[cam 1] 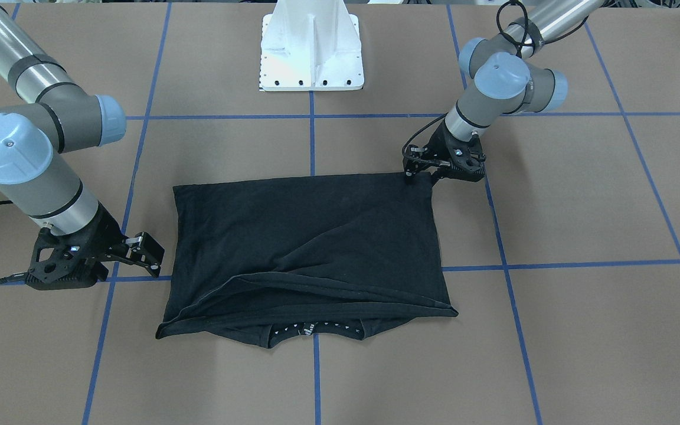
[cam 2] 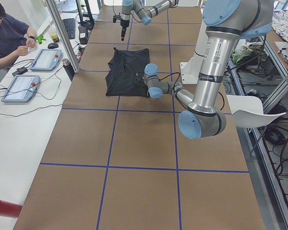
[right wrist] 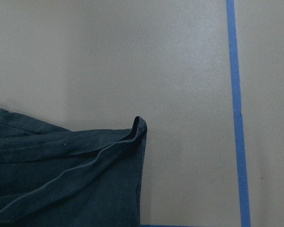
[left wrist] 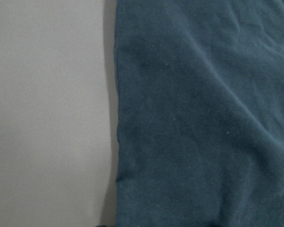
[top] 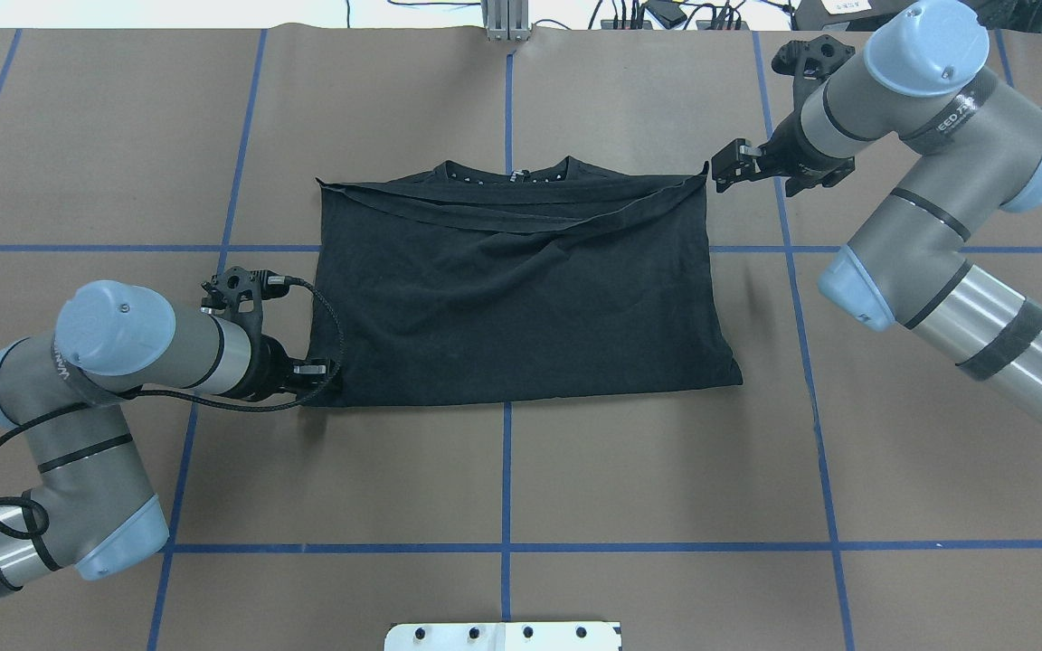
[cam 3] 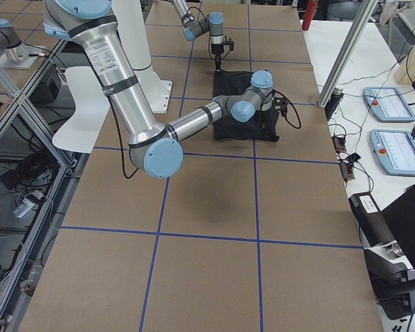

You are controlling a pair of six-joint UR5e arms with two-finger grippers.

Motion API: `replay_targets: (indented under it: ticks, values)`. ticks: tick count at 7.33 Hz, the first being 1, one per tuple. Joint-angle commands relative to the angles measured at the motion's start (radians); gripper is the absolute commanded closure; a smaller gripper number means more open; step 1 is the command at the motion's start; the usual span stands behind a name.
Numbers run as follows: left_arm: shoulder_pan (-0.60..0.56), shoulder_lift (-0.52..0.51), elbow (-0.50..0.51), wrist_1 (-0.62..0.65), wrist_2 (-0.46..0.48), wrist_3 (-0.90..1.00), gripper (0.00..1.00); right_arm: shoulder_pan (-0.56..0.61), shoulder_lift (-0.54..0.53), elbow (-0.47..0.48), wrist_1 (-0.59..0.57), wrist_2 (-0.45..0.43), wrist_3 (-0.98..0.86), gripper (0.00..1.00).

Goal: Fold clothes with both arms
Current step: 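Move the left gripper to the shirt side nearest it and grasp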

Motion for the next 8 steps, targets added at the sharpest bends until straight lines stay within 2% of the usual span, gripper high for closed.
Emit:
replay_targets:
  ticks: [1, 3, 5, 6, 8]
  values:
    - [0.001, 0.002, -0.002, -0.001, -0.001, 0.000, 1.00, 0.000, 0.000, 0.000, 0.000, 0.000, 0.002, 0.00]
    - [0.001, 0.035, -0.050, 0.001, -0.003, -0.001, 1.00, 0.000, 0.000, 0.002, 0.000, -0.002, 0.002, 0.00]
    - [-0.012, 0.103, -0.114, 0.010, -0.067, 0.016, 1.00, -0.002, 0.000, 0.002, 0.000, -0.002, 0.002, 0.00]
    - [-0.033, 0.106, -0.105, 0.014, -0.066, 0.095, 1.00, -0.002, 0.000, 0.003, 0.000, -0.002, 0.002, 0.00]
    - [-0.169, 0.095, -0.046, 0.059, -0.063, 0.316, 1.00, -0.002, -0.002, 0.005, 0.000, -0.002, 0.002, 0.00]
